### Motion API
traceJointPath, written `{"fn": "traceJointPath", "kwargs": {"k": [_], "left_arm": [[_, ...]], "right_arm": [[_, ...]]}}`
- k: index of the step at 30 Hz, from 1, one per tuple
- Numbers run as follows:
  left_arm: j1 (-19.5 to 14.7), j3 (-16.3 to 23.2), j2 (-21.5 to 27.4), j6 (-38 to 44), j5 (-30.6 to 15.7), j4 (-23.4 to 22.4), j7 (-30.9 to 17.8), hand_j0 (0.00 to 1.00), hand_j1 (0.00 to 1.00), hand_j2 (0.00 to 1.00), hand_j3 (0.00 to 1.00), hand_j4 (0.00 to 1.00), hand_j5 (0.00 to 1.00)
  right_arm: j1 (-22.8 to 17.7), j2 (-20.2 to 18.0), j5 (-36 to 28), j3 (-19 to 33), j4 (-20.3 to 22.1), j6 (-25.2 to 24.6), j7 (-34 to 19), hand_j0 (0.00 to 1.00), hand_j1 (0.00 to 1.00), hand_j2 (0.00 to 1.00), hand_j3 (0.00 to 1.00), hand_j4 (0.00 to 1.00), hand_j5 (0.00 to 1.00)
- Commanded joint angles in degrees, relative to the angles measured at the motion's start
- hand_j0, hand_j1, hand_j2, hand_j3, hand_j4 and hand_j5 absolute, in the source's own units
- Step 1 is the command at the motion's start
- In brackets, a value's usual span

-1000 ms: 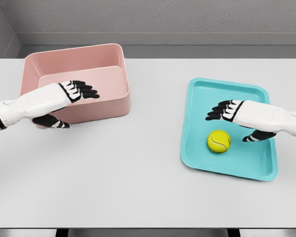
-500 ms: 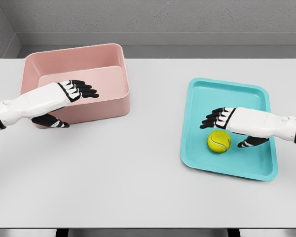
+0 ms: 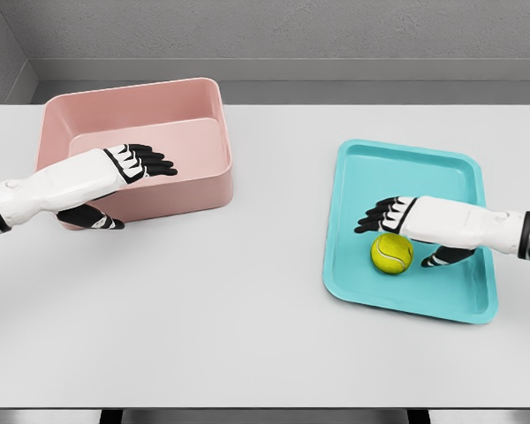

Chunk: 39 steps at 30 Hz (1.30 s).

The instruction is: Put the tennis from the blue tray into the pink basket with both arms

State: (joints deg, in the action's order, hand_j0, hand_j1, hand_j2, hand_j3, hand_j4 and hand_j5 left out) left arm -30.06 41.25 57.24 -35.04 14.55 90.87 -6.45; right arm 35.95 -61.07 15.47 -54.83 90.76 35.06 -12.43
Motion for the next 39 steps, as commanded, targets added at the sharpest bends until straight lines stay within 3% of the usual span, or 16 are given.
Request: {"fn": "traceJointPath", "kwargs": {"k": [1,39], "left_arm": [[0.0,0.0,0.1,0.0,-0.4,0.0,0.0,1.00,1.00,1.00,1.00,1.00,1.00],[0.0,0.1,0.0,0.0,-0.4,0.0,0.0,1.00,1.00,1.00,1.00,1.00,1.00]], "right_arm": [[0.0,0.8,-0.4,-0.4,0.0,-0.1,-0.3,1.00,1.00,1.00,1.00,1.00,1.00],[0.1,2.2,0.8,-1.0,-2.4,-0.1,-1.5,1.00,1.00,1.00,1.00,1.00,1.00]]}}
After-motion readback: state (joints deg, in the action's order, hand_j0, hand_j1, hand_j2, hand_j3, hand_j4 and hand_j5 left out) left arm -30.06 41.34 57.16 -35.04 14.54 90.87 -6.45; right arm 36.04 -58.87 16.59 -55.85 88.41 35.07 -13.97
